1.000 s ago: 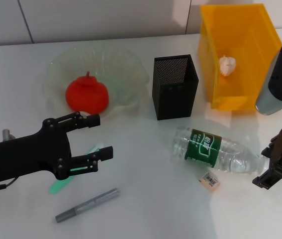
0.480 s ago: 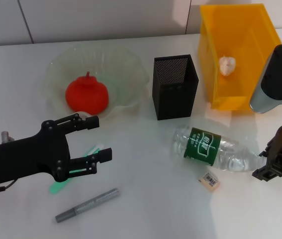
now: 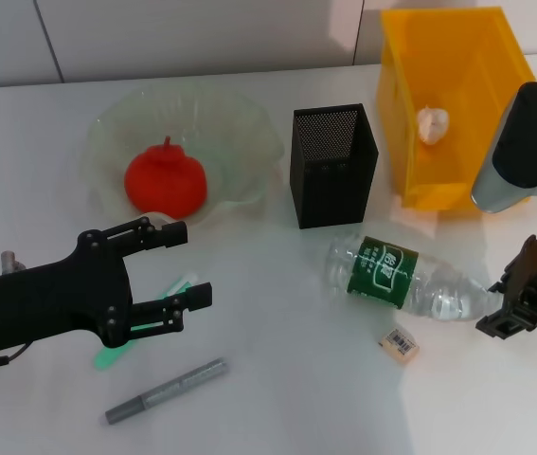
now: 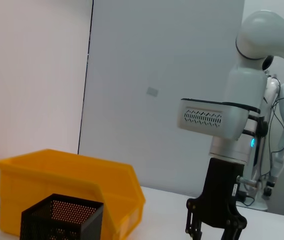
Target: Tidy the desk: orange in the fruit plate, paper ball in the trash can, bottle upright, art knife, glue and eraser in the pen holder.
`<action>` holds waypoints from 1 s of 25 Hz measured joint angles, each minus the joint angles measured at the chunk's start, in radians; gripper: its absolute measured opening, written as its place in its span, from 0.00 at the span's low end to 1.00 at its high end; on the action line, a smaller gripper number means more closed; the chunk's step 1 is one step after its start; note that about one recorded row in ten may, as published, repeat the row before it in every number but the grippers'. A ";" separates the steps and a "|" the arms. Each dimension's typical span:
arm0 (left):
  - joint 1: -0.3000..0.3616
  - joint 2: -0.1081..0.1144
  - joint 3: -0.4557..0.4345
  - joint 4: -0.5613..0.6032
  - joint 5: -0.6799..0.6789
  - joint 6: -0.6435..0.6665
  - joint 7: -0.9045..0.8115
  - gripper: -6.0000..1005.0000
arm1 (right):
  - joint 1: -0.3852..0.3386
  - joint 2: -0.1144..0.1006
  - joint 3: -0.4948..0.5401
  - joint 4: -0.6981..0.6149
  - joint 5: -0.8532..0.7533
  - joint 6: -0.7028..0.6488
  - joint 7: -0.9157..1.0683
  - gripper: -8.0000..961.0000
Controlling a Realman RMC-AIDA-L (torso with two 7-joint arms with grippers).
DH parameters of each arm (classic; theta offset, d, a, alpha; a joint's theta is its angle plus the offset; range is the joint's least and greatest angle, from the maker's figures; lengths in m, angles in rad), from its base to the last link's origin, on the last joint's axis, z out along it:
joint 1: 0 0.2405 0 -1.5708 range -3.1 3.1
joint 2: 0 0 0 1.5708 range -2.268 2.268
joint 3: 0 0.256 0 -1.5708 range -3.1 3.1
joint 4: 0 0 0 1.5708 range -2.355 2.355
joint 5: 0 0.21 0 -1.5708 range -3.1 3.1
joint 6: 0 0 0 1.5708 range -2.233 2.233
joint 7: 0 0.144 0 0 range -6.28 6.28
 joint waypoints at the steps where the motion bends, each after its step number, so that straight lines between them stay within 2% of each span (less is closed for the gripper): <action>1: 0.000 0.000 0.000 0.000 0.000 0.000 0.000 0.78 | -0.005 0.000 0.000 -0.019 0.000 -0.004 0.000 0.47; 5: 0.002 0.000 0.000 0.001 -0.001 0.001 0.000 0.78 | -0.043 -0.001 0.000 -0.149 0.003 -0.042 -0.006 0.47; 11: 0.014 0.000 0.000 0.003 -0.013 0.002 0.000 0.78 | -0.059 0.001 0.003 -0.280 0.012 -0.099 -0.007 0.47; 25: 0.036 0.003 0.000 0.005 -0.040 0.016 0.013 0.78 | -0.026 0.000 0.022 -0.396 0.114 -0.127 0.001 0.47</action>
